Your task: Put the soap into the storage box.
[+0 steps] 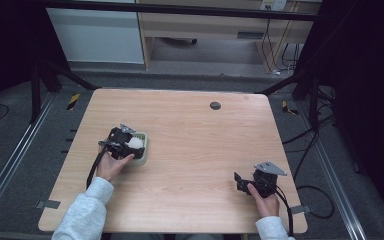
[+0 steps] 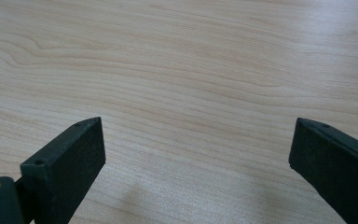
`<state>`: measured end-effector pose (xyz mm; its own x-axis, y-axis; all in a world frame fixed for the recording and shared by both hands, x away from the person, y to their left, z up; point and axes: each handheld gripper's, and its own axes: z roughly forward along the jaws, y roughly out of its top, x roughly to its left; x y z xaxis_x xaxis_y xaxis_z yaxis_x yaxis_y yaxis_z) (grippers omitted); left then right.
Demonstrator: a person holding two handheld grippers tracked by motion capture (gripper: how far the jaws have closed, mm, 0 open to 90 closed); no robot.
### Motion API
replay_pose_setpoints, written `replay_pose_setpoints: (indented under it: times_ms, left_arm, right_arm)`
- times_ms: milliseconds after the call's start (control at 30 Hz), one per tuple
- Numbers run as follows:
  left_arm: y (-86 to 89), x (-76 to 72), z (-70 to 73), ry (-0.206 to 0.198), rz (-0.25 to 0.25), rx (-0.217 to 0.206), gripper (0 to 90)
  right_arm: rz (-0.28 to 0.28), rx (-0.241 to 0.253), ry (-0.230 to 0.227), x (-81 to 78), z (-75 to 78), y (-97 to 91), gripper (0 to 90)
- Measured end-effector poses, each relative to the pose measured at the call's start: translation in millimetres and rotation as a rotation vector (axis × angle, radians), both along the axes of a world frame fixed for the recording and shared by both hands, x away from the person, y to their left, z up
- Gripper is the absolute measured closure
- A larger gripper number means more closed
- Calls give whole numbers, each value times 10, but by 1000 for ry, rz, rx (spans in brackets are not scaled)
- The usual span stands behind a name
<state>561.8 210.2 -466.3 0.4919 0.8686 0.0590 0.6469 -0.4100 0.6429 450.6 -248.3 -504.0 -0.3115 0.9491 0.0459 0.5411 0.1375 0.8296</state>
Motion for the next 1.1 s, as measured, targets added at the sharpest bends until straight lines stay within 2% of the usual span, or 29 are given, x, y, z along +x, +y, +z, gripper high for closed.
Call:
replay_pose_setpoints:
  times_ms: [167,233,367,533,700,867,1100]
  left_arm:
    - [19,-2,18,-9,2,-14,221]
    - [35,-14,63,-27,3,-30,214]
    - [48,-63,181,-63,-1,-34,203]
    - [81,-177,284,-86,-13,-57,190]
    - [132,-324,317,-108,-26,-88,152]
    - [209,-514,301,-126,-27,-114,129]
    - [372,-785,130,-113,-12,-120,110]
  right_arm:
    - [2,-9,-4,5,-6,-1,39]
    - [2,-8,-3,5,-7,0,40]
    - [1,-10,-3,4,-7,1,40]
    - [1,-9,-4,3,-6,1,39]
    - [1,-9,-3,3,-6,-1,39]
    - [2,1,3,-4,0,1,39]
    - [4,-6,-3,-3,-5,-1,40]
